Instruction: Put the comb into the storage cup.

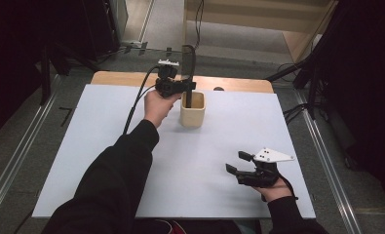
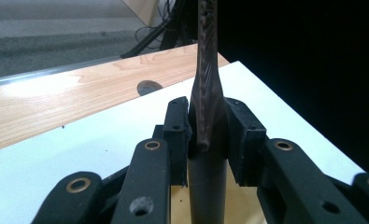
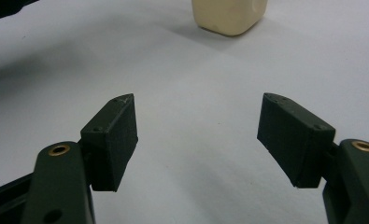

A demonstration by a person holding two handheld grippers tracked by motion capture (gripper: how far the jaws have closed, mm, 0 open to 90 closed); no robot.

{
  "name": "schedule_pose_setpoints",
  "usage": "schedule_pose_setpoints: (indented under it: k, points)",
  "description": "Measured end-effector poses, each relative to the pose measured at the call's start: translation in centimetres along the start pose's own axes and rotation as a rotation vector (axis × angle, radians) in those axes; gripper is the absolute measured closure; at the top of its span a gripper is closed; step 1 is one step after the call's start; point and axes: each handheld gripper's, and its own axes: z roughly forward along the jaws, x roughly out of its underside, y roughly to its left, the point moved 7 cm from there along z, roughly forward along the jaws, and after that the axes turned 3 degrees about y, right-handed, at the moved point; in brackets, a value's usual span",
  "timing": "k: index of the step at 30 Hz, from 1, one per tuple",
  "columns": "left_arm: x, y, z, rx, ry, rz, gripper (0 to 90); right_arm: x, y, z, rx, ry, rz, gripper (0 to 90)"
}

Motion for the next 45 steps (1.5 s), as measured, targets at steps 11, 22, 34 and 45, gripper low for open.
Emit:
schedule_pose_setpoints:
  k: [11,22,34,45]
  points:
    - [1.0,0.0,0.7,0.003,0.016,0.001,72.1,0.0,-0.1,0.1,-0.001,-0.003,0.003,26.7]
    - [0.5,0.6,-0.7,0.018,0.001,-0.030,36.4,-0.1,0.0,0.1,-0.003,-0.005,-0.002,26.7]
    - [1.2,1.1,-2.3,0.034,0.012,-0.042,34.0,-0.1,-0.1,0.3,-0.001,-0.002,-0.004,26.7]
    - [2.0,1.1,-4.1,0.092,0.005,-0.084,34.0,0.0,-0.2,0.4,0.012,0.010,-0.008,26.3]
